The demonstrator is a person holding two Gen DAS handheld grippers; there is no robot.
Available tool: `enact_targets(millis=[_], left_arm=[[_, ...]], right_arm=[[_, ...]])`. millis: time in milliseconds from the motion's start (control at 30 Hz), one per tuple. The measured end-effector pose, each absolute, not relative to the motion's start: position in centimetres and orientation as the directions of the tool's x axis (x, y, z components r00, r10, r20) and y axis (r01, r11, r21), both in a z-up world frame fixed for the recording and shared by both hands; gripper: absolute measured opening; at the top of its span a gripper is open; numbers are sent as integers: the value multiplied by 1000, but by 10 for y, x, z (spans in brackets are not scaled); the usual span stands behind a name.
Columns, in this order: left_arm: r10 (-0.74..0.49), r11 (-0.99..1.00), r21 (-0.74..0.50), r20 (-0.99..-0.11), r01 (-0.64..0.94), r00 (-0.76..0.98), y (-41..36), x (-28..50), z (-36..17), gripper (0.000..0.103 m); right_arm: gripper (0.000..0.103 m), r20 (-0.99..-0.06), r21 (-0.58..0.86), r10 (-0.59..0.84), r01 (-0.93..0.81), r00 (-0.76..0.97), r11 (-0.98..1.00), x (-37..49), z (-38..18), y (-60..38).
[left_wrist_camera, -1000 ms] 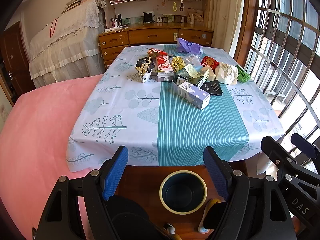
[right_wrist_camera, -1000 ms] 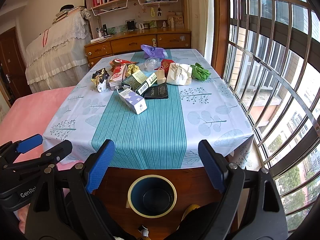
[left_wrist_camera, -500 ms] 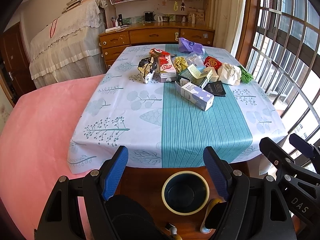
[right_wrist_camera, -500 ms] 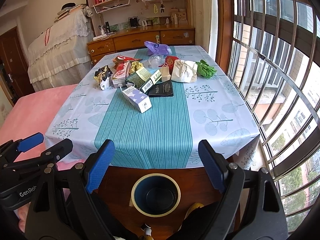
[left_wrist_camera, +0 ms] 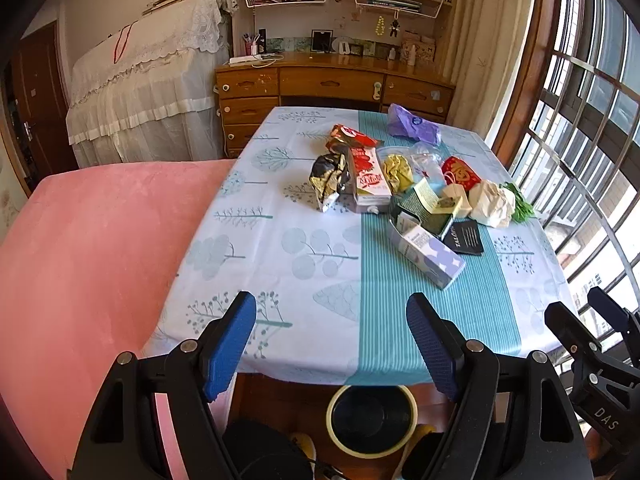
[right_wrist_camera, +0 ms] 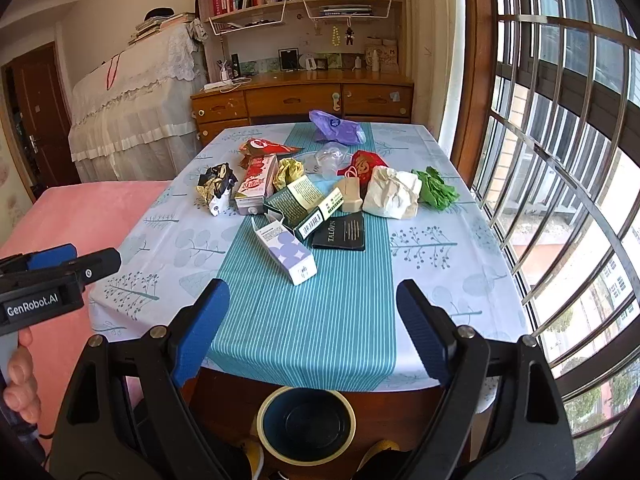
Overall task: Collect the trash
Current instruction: 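Grasp the black-gold snack wrapper with left tool while right tool grasps white-purple box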
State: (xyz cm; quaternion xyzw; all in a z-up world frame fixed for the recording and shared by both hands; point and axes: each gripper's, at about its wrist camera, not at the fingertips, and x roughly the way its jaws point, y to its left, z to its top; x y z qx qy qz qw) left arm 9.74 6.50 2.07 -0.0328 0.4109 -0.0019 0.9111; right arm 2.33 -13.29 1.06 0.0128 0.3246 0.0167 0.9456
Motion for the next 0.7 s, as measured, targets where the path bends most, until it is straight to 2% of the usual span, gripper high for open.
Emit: enact_targets(millis=[133, 467, 700], left_arm=[[-102, 992, -123, -779, 8, 619, 78, 132, 16, 79], [-160, 982, -60, -771, 180, 617, 61, 192, -24, 79], [-161, 973, -53, -851, 223, 501, 52, 235, -62, 79]], right_arm=[[84, -625, 28, 54, -47, 779, 998, 58, 9, -130], [84, -730, 19, 75, -90, 679, 996, 156, -44, -115], [84, -787, 4, 78, -121, 612, 993, 204, -92, -102]])
